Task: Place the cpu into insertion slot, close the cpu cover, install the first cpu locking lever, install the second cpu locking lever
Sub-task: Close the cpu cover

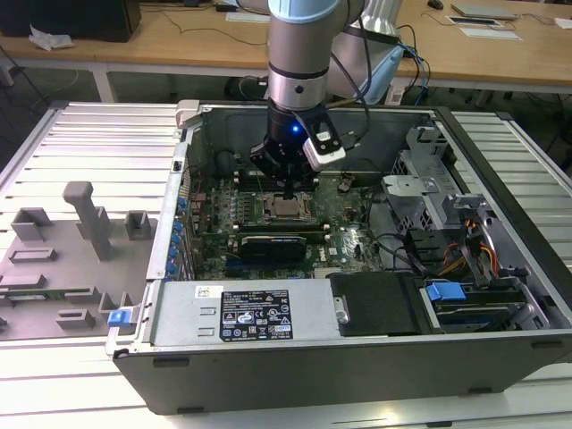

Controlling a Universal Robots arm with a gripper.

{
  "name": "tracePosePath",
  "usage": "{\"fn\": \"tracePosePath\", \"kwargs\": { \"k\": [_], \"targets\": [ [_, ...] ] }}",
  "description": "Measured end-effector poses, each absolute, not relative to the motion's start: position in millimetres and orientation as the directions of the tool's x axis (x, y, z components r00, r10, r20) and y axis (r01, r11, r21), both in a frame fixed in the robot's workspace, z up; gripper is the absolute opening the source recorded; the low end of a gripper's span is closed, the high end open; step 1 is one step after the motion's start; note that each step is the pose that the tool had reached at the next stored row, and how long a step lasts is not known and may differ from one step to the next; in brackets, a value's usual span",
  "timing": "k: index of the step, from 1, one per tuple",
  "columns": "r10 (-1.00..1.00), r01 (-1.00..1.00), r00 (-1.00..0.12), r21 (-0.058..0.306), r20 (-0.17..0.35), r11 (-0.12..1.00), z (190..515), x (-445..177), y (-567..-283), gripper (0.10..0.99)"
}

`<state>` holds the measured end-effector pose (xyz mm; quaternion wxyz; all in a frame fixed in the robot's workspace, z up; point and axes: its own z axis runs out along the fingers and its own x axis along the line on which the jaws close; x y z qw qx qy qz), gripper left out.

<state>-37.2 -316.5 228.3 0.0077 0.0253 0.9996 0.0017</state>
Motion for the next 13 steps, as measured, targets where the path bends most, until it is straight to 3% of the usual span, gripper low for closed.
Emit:
{"fn": "tracePosePath", "kwargs": {
  "k": [13],
  "targets": [
    [0.002,0.002,-1.0,0.004,-0.016,1.0,220.3,-44.4,-319.0,0.106]
  ]
}}
